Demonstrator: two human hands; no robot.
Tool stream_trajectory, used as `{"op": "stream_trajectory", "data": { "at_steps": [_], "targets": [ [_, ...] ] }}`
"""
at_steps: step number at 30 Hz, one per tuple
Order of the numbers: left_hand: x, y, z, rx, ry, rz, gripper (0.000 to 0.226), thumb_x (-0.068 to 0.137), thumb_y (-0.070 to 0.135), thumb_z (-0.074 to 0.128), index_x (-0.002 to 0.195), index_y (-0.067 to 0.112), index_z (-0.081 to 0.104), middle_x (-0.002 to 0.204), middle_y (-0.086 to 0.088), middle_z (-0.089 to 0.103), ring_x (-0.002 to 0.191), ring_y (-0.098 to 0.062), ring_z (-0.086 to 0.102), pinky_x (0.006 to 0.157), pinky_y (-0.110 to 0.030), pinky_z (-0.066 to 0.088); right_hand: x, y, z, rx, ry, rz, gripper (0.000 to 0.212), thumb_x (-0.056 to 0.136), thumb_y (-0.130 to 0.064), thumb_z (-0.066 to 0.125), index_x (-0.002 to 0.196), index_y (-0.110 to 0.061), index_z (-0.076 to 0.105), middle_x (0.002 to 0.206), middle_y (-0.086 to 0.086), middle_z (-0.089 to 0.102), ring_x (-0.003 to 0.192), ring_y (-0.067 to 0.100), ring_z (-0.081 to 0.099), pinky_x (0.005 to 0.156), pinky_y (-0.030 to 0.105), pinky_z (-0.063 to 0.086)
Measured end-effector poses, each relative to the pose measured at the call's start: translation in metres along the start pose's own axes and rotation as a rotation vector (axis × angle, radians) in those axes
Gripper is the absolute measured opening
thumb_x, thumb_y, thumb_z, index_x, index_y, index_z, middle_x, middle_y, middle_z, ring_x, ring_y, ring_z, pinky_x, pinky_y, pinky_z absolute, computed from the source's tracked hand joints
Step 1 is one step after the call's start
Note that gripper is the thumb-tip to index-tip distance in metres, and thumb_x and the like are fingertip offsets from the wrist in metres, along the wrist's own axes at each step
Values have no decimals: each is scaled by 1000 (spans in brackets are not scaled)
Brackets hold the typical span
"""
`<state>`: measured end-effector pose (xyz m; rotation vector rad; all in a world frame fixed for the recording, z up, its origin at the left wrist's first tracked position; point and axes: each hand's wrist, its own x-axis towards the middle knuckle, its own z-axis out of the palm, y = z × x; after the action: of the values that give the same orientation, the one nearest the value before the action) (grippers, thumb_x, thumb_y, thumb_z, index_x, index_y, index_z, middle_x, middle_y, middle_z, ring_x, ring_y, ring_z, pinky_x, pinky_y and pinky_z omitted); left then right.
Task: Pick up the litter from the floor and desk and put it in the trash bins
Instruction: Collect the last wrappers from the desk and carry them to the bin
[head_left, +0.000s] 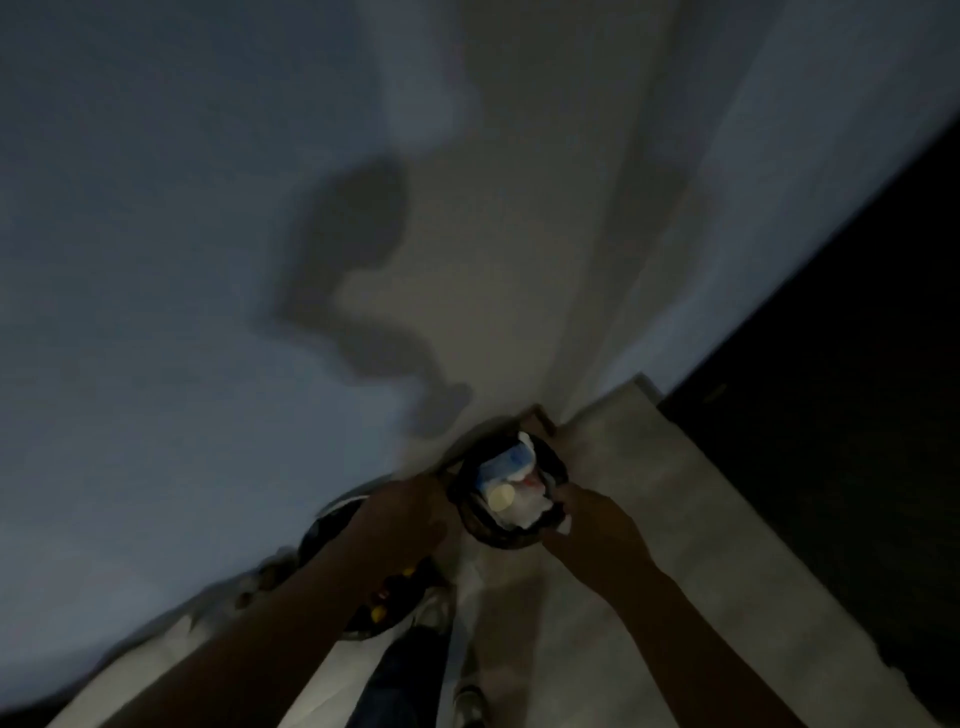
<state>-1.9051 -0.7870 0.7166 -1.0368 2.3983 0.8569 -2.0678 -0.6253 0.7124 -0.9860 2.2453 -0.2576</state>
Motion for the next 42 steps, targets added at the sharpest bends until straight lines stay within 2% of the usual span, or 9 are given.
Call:
{"op": "stream_trajectory", "data": {
  "at_steps": [3, 7, 10, 15, 19, 24, 32, 39, 42],
  "targets": [
    [-54, -27, -5, -32, 137, -63, 38, 91, 29, 55, 127, 17, 55, 128, -5, 58, 116, -21, 55, 93, -28, 45, -11, -38, -9, -20, -42, -138, 49, 89, -30, 62, 133, -14, 49, 132, 6, 55, 121, 20, 51, 95, 24, 40],
    [-128, -65, -19, -86, 260, -250, 35, 89, 36, 56, 120, 20, 58, 121, -1, 60, 113, -19, 55, 92, -27, 43, -28, -107, -7, -148, -139, -296, 54, 93, -35, 57, 141, -16, 40, 142, 5, 47, 131, 22, 44, 111, 34, 31],
    [-186, -93, -27, -185, 373, -371, 36, 88, 37, 57, 119, 21, 59, 117, -1, 62, 107, -17, 58, 88, -25, 45, -42, -166, 7, -193, -149, -465, 50, 91, -35, 59, 135, -17, 44, 135, 5, 51, 122, 21, 49, 96, 28, 41],
    [-314, -154, -23, -283, 608, -554, 35, 87, 40, 58, 118, 23, 58, 111, 4, 64, 99, -14, 61, 81, -23, 44, -93, -292, 52, -309, -232, -778, 47, 89, -36, 59, 131, -20, 48, 125, 1, 55, 110, 16, 54, 85, 24, 43],
    [-436, -203, -1, -329, 773, -774, 31, 88, 38, 56, 115, 25, 58, 108, 8, 64, 96, -12, 61, 80, -26, 47, -173, -391, 107, -337, -317, -1026, 47, 86, -35, 63, 128, -19, 51, 122, 2, 58, 106, 18, 56, 84, 26, 45],
    [-580, -247, 37, -382, 946, -981, 30, 87, 36, 56, 114, 25, 60, 107, 9, 65, 93, -11, 62, 79, -26, 49, -298, -482, 174, -390, -386, -1315, 49, 87, -35, 62, 132, -22, 51, 128, 0, 56, 115, 16, 54, 92, 25, 44],
    [-807, -291, 84, -335, 1188, -1165, 34, 85, 37, 60, 118, 29, 58, 110, 14, 62, 91, -3, 61, 82, -24, 49, -514, -595, 261, -346, -376, -1685, 47, 84, -39, 65, 127, -24, 55, 123, -3, 60, 112, 12, 56, 89, 25, 44],
    [-979, -319, 76, -151, 1407, -1303, 34, 83, 35, 64, 115, 26, 61, 107, 9, 64, 93, -6, 61, 85, -29, 51, -672, -690, 308, -136, -388, -1903, 42, 81, -32, 68, 121, -22, 60, 115, -3, 65, 102, 12, 61, 91, 30, 48],
    [-1025, -335, 70, -74, 1472, -1350, 34, 83, 35, 65, 116, 26, 60, 107, 10, 64, 94, -6, 61, 85, -26, 50, -714, -728, 324, -44, -370, -1987, 42, 82, -34, 67, 122, -24, 60, 114, -6, 65, 103, 11, 60, 91, 33, 50]
  ]
}}
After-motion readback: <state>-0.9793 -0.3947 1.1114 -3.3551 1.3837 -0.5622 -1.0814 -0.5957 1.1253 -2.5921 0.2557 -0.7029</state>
